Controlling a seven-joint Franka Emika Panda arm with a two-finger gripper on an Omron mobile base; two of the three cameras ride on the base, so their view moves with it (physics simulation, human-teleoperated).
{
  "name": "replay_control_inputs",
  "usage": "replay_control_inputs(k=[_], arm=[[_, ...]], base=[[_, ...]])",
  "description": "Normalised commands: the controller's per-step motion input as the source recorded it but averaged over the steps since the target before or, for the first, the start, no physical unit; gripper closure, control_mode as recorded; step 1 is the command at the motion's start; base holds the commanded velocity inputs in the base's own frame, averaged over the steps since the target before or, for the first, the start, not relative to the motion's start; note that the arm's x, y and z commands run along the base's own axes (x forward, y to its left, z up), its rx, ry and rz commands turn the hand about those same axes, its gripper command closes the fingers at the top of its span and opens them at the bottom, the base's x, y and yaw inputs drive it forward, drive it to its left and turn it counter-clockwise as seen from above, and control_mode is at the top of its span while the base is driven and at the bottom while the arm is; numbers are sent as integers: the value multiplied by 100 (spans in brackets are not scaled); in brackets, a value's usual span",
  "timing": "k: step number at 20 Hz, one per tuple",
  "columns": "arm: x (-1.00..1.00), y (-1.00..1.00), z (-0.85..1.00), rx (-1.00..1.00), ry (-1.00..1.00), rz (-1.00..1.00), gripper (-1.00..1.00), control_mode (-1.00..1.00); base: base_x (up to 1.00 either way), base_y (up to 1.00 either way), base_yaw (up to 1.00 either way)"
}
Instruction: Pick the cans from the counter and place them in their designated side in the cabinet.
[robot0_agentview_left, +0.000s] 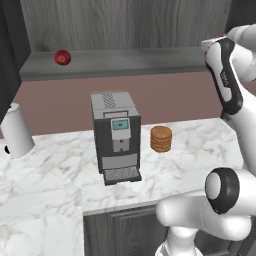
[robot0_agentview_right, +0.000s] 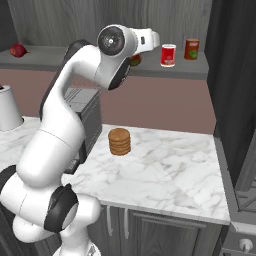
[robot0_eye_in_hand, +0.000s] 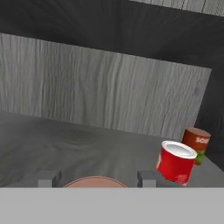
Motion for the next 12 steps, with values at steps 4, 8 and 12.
replay_control_inputs(k=[4, 8, 12], arm=[[39, -16, 0, -2, 1, 0, 100, -100], [45, -9, 0, -1, 4, 0, 100, -100], [41, -7, 0, -1, 2, 0, 100, -100]], base=[[0, 0, 0], [0, 0, 0], [0, 0, 0]])
